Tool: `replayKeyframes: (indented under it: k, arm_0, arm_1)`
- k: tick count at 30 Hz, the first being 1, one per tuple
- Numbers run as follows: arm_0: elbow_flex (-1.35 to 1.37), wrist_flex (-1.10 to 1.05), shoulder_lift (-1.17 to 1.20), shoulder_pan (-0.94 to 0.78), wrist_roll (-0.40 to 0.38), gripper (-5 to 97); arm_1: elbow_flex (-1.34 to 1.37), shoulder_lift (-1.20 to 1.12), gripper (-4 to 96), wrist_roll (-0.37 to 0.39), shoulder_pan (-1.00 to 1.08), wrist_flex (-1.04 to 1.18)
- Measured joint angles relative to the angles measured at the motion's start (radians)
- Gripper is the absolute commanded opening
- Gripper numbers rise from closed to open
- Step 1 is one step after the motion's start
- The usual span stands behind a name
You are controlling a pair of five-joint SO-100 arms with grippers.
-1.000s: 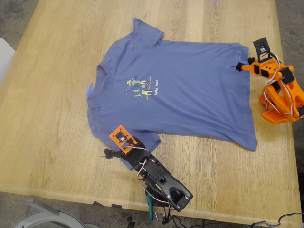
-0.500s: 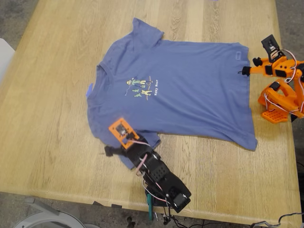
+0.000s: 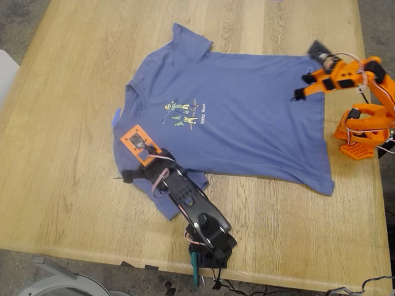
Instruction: Fold a T-shirt
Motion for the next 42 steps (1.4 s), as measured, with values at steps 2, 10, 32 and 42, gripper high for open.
replayKeyframes:
  k: [2,10,32,42]
  arm_0:
    - [-0.031,-0.044,-0.086,0.015,-0.011,50]
    - [-0.167,-0.169,-0.400,0.040,-0.044,50]
    - [-0.365,-0.724,-1.003,0.060,0.018,50]
    - [-0.574,-0.765,-1.262,0.041,0.080,57]
  arm_1:
    - [-0.009,-0.069,33.6,0.000,-0.035,-0.058]
    - [-0.044,-0.337,32.5,0.002,-0.164,-0.299]
    - [-0.054,-0.761,29.7,0.002,-0.262,-0.870]
    - [-0.035,-0.772,27.7,0.002,-0.270,-0.963]
